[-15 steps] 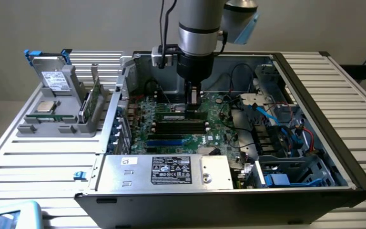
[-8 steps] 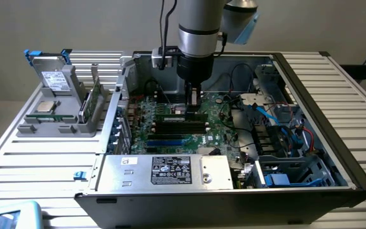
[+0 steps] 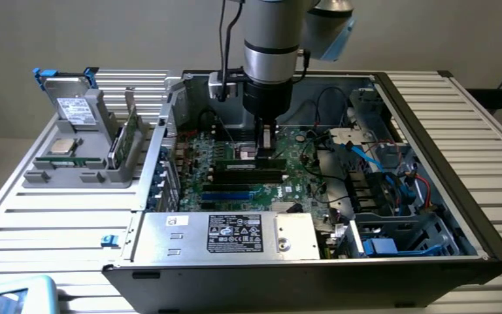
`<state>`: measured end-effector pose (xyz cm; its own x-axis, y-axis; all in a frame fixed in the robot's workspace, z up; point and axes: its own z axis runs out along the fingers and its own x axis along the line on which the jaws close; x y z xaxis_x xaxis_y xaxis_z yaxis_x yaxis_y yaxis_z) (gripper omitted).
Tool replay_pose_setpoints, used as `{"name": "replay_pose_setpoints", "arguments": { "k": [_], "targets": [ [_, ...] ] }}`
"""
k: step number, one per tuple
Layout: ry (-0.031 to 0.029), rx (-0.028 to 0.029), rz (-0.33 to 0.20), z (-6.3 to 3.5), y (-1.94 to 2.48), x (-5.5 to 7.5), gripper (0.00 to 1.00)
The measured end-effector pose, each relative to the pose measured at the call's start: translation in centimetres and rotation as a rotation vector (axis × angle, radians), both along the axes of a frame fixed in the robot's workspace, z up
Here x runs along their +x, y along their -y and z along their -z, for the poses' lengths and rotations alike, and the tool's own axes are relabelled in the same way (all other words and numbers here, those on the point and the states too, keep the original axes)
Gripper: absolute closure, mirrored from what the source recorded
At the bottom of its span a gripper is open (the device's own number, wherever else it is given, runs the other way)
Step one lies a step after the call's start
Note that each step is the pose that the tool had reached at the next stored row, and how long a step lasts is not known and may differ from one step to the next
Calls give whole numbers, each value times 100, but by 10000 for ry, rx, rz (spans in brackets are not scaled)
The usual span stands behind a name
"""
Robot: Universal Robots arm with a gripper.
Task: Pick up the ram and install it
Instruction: 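Insert the ram into the slot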
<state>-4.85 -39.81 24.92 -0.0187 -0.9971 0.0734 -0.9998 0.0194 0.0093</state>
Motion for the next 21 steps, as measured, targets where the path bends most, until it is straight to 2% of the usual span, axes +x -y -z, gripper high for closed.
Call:
{"name": "replay_pose_setpoints", "arguments": {
  "k": [6, 14, 21],
  "targets": [
    [28, -1, -1, 17, 0, -20, 87],
    [30, 2, -2, 37, 0, -30, 87],
    [27, -1, -1, 92, 0, -31, 87]
  ]
}}
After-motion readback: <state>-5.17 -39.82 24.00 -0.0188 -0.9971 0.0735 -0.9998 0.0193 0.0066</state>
